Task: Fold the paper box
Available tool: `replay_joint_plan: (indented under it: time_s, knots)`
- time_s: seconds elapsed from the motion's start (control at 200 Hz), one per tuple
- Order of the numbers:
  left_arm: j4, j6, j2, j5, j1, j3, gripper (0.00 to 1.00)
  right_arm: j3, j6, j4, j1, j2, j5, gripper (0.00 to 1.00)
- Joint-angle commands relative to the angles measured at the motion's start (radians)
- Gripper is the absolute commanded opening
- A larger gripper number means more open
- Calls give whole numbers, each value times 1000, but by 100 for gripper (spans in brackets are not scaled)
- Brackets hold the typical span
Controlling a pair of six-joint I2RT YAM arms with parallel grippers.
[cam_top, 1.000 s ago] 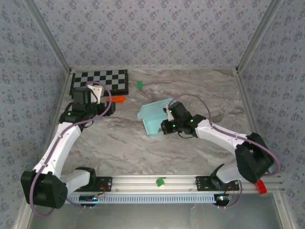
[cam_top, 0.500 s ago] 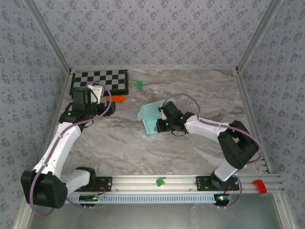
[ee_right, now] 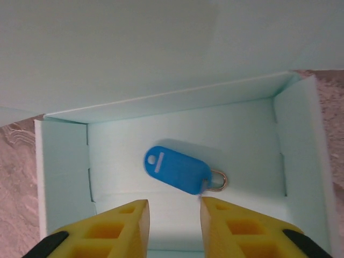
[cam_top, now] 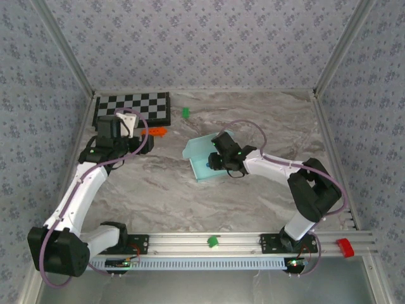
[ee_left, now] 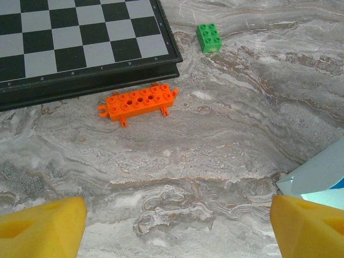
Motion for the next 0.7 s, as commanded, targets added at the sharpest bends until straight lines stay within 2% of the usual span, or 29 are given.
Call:
replay_joint_plan:
  time_s: [0.0,0.115,0.28,0.375,0.51,0.695]
  knots:
    - [-14,-14,9,32,4,22,89,4,8,-37,-4,-63,65,32]
    - [-31,-25,16,65,-11,36,89,-24,-15,-17,-4,-131,83,34]
    - [-92,-53,35,-23,-120,72,88,-44,-86,-53,-16,-223,92,38]
    - [-99,-76,38,-24,-166,63,88,-58,-123,-71,-49,-278,79,40]
    - [-61,-82,26,14,-227,28,88,-81,-218,-80,-129,-351,4,42]
    - [-6,-62,36,57,-295,5,89,-89,-389,-98,-281,-379,-186,44]
